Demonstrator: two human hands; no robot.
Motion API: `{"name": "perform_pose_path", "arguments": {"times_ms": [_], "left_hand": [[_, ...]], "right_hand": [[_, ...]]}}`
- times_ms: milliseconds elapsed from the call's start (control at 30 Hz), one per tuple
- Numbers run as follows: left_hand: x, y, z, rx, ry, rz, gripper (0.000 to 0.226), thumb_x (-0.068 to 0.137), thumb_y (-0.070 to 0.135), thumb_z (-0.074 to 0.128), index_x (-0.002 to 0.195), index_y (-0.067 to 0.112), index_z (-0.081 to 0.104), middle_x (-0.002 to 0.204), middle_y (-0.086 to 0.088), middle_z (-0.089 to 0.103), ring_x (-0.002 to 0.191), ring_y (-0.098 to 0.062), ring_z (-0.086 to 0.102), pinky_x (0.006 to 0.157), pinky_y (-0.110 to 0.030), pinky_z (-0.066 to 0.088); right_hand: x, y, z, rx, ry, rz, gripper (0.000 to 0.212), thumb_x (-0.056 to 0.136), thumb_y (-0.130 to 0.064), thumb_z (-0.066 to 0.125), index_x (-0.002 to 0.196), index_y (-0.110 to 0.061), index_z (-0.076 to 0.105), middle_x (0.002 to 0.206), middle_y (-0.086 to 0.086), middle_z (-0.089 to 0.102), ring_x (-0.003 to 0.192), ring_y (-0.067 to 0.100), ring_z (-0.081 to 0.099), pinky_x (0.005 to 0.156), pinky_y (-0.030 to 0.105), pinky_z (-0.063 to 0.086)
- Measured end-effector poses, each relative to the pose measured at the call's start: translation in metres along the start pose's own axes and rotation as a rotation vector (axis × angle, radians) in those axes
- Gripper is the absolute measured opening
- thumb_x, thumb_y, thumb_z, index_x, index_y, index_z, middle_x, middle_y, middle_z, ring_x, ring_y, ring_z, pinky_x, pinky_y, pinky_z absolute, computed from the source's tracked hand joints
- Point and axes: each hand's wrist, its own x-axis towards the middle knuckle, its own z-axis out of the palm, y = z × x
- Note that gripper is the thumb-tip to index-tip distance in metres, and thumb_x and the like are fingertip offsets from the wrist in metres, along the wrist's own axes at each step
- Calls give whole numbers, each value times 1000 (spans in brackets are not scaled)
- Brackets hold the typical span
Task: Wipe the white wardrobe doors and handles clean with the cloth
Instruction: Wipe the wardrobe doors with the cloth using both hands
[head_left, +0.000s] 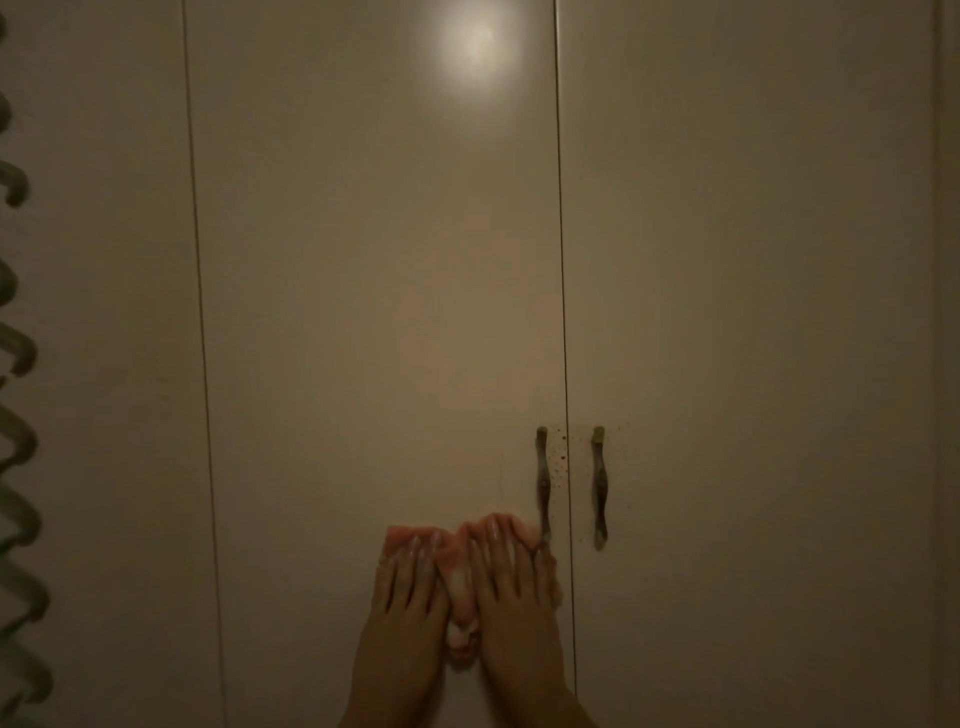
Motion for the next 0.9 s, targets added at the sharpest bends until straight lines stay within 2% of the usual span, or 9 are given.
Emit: {"name": "perform_pose_path", "arguments": {"times_ms": [133, 300, 400, 467, 533, 600, 700, 800, 900], "left_hand": [[-5, 30, 5, -38, 3, -32, 66, 78, 36, 44, 139, 10, 41, 161, -14, 12, 149, -34, 9, 109, -53, 26], [9, 68, 6, -63, 1, -39, 70, 79, 38, 46, 142, 10, 38, 157, -14, 17, 149, -34, 8, 107, -54, 27], [20, 93, 3, -75, 19, -18, 79, 81, 37, 45, 152, 13, 20, 156, -14, 21, 146, -34, 17, 109, -52, 25], [29, 111, 0, -81, 11, -27, 80, 82, 35, 44, 153, 12, 15, 155, -13, 29, 144, -33, 20, 109, -51, 25], [36, 131, 1, -91, -23, -32, 74, 83, 35, 45, 150, 11, 27, 150, -14, 42, 143, -32, 21, 108, -51, 26], [44, 149, 2, -93, -57, -17, 70, 81, 38, 46, 144, 10, 37, 147, -14, 46, 143, -32, 21, 110, -50, 23], [59, 180, -1, -132, -122, 17, 80, 76, 38, 44, 149, 8, 28, 151, -12, 40, 143, -31, 19, 110, -50, 21], [75, 208, -6, -182, -161, 29, 88, 74, 40, 42, 152, 11, 15, 151, -11, 34, 143, -32, 19, 110, -50, 21], [95, 229, -12, -214, -245, -3, 87, 76, 43, 39, 151, 5, 18, 149, -16, 42, 141, -35, 27, 110, -50, 21]], "right_hand": [[-21, 26, 9, -28, 25, -71, 95, 76, -44, 50, 158, -14, 13, 166, 9, 8, 144, 33, 30, 113, 50, 19], [-34, 63, 8, -41, 67, -67, 98, 76, -43, 51, 160, -14, 8, 167, 8, 6, 147, 35, 24, 115, 49, 17], [-43, 88, 5, -41, 99, -57, 91, 79, -38, 47, 159, -15, 11, 167, 8, 7, 143, 40, 35, 112, 53, 23], [-49, 106, -2, -45, 134, -74, 88, 81, -37, 46, 159, -15, 11, 167, 7, 6, 144, 40, 32, 111, 55, 24], [-55, 125, -9, -65, 157, -69, 89, 83, -37, 45, 159, -14, 7, 167, 7, 4, 145, 38, 29, 112, 55, 23], [-61, 142, -14, -81, 168, -46, 91, 83, -42, 46, 160, -15, 6, 167, 8, 4, 144, 39, 31, 114, 54, 20], [-73, 175, -21, -122, 179, -39, 95, 82, -51, 49, 160, -14, 9, 166, 10, 8, 148, 36, 21, 115, 55, 18], [-79, 203, -31, -143, 164, -17, 89, 83, -51, 46, 158, -13, 16, 166, 9, 11, 147, 36, 25, 114, 57, 21], [-77, 221, -46, -143, 99, 34, 91, 80, -46, 47, 159, -15, 14, 167, 8, 8, 147, 35, 26, 115, 54, 21]]}}
